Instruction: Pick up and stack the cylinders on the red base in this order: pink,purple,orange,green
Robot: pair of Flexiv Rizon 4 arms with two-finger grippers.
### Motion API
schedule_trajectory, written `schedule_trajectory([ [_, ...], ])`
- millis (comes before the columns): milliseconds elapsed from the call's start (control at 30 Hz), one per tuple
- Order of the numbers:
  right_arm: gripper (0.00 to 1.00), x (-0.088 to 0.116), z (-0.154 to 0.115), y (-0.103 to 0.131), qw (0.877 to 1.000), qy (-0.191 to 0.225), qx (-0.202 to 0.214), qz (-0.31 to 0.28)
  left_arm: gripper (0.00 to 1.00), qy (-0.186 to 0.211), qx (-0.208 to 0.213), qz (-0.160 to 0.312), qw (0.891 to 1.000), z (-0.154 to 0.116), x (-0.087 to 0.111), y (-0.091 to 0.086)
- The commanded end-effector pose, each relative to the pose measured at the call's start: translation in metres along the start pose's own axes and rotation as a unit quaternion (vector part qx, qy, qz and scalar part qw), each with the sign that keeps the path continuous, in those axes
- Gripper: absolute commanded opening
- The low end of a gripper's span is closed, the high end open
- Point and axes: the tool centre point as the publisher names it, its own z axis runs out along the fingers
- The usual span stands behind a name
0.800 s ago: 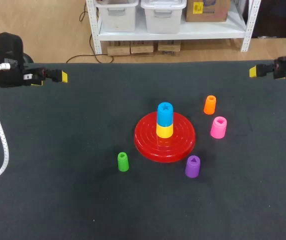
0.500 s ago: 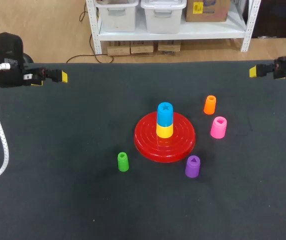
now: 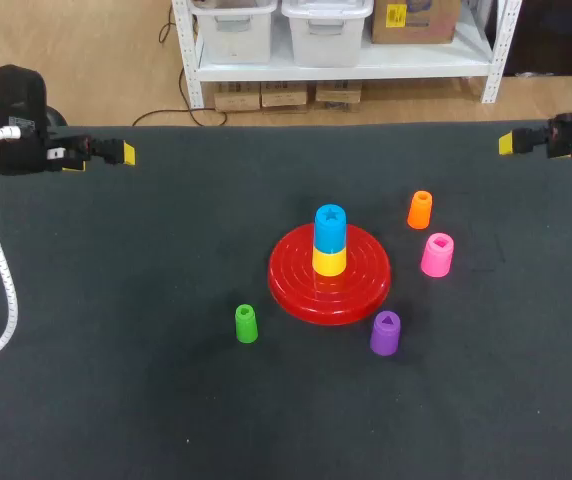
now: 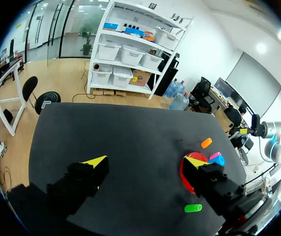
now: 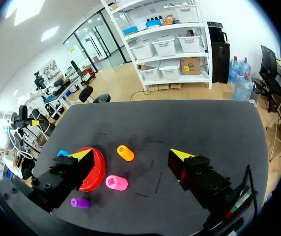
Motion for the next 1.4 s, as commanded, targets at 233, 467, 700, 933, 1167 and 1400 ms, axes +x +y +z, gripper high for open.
schedule_trajectory([
  [233,1.00,0.000,0.000,0.000,1.000,0.000,0.000,0.000,1.00,0.000,0.000,0.000,1.000,0.000,0.000,0.000],
  [467,1.00,0.000,0.000,0.000,1.000,0.000,0.000,0.000,1.00,0.000,0.000,0.000,1.000,0.000,0.000,0.000],
  [700,1.00,0.000,0.000,0.000,1.000,0.000,0.000,0.000,1.00,0.000,0.000,0.000,1.000,0.000,0.000,0.000],
  [933,1.00,0.000,0.000,0.000,1.000,0.000,0.000,0.000,1.00,0.000,0.000,0.000,1.000,0.000,0.000,0.000],
  [1167,1.00,0.000,0.000,0.000,1.000,0.000,0.000,0.000,1.00,-0.028,0.031,0.187,0.982,-0.017,-0.004,-0.023],
  [1400,1.00,0.000,0.000,0.000,1.000,0.000,0.000,0.000,1.00,-0.020,0.114,0.466,0.877,-0.044,0.014,-0.037],
])
